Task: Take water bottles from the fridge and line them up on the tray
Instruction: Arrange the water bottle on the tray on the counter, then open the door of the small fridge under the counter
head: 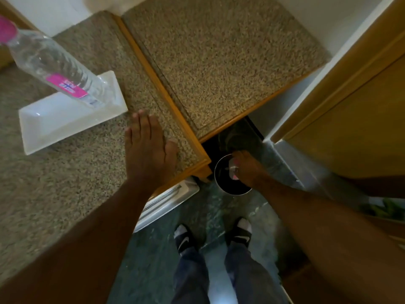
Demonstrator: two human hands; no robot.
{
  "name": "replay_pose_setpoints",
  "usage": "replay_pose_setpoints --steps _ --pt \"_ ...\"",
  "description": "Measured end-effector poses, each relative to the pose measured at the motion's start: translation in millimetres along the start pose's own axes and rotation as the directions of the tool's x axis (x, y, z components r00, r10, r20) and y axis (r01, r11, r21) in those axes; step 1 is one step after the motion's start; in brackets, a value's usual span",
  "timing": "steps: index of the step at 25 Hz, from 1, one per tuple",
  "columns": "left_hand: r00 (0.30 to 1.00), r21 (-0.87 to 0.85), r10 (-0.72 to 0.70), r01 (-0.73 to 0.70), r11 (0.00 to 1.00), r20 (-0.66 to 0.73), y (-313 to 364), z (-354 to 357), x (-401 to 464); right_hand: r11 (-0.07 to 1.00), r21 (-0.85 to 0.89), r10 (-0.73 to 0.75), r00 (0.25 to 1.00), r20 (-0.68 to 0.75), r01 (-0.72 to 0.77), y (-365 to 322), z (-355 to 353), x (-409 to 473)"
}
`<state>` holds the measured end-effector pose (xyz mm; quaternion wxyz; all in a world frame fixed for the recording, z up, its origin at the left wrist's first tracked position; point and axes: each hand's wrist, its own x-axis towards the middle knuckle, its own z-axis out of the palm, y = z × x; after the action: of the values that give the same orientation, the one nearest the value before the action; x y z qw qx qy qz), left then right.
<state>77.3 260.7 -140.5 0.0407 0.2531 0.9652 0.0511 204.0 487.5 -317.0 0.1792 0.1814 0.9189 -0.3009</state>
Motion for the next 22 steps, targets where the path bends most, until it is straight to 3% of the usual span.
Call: replay_pose_setpoints --steps 3,8,11,15,18,22 --pt "0.999 -0.009 0.009 -0.01 1.0 -0.033 0 4 1 0.979 0.158 0.136 0.991 -0.019 -0.131 5 19 0" --pt "0.999 0.013 -0.007 0.008 1.0 -0.04 0 5 0 0.963 0.163 0.231 0.97 -0.082 -0.215 -13 31 -32" --pt "0.998 -0.054 0.022 -0.025 0.998 -0.057 -3 0 -7 0.976 0.116 0.188 0.981 -0.046 -0.182 -44 44 -55" --pt "0.978 -0.064 0.208 -0.208 0.976 -0.012 -69 -3 -48 0.999 0.03 0.03 0.999 0.014 -0.031 -97 77 -75" --pt "0.984 -0.038 0.173 -0.174 0.984 -0.029 -144 -4 -107 0.995 0.016 -0.092 0.993 -0.067 0.093 -149 120 -86" --pt "0.986 0.079 0.075 -0.064 0.995 -0.152 -244 16 -210 0.977 0.01 -0.211 0.975 -0.068 0.213 -236 205 -98"
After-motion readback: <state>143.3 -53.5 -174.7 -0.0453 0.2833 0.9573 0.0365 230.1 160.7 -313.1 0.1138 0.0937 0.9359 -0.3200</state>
